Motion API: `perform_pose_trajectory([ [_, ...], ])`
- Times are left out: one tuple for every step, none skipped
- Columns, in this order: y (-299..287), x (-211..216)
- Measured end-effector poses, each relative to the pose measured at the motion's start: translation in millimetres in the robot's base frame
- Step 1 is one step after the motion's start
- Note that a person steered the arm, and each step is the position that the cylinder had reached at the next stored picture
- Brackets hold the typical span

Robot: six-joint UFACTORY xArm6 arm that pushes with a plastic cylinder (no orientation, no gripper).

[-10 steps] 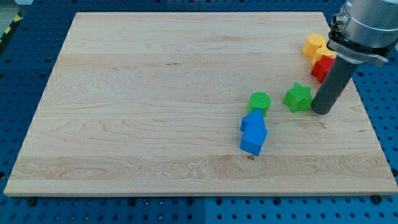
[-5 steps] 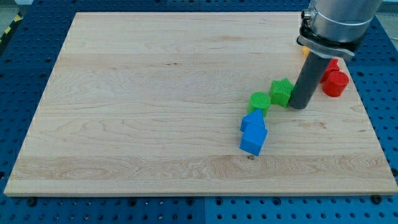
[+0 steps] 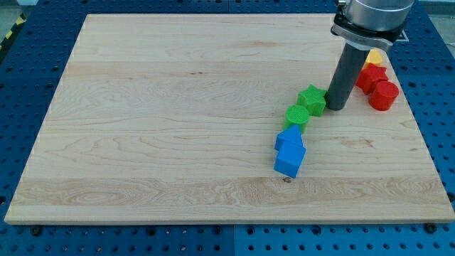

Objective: Drag the green star above the green circle

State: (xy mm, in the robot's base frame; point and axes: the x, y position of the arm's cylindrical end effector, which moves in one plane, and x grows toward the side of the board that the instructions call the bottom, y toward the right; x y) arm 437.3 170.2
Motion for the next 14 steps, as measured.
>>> perform_pose_trajectory([
  [-3.2,0.0],
  [-10.3,0.1],
  [-10.3,0.1],
  [-13.2,1.7],
  [-25.3,2.7],
  [-28.0,2.7],
  [-28.0,2.2],
  [-17.0,-19.6],
  [17.9,-21.9],
  [43.4,-8.9],
  [52.3,18.8],
  [75.3,46.1],
  [105.9,74.9],
  [108.2,80.8],
])
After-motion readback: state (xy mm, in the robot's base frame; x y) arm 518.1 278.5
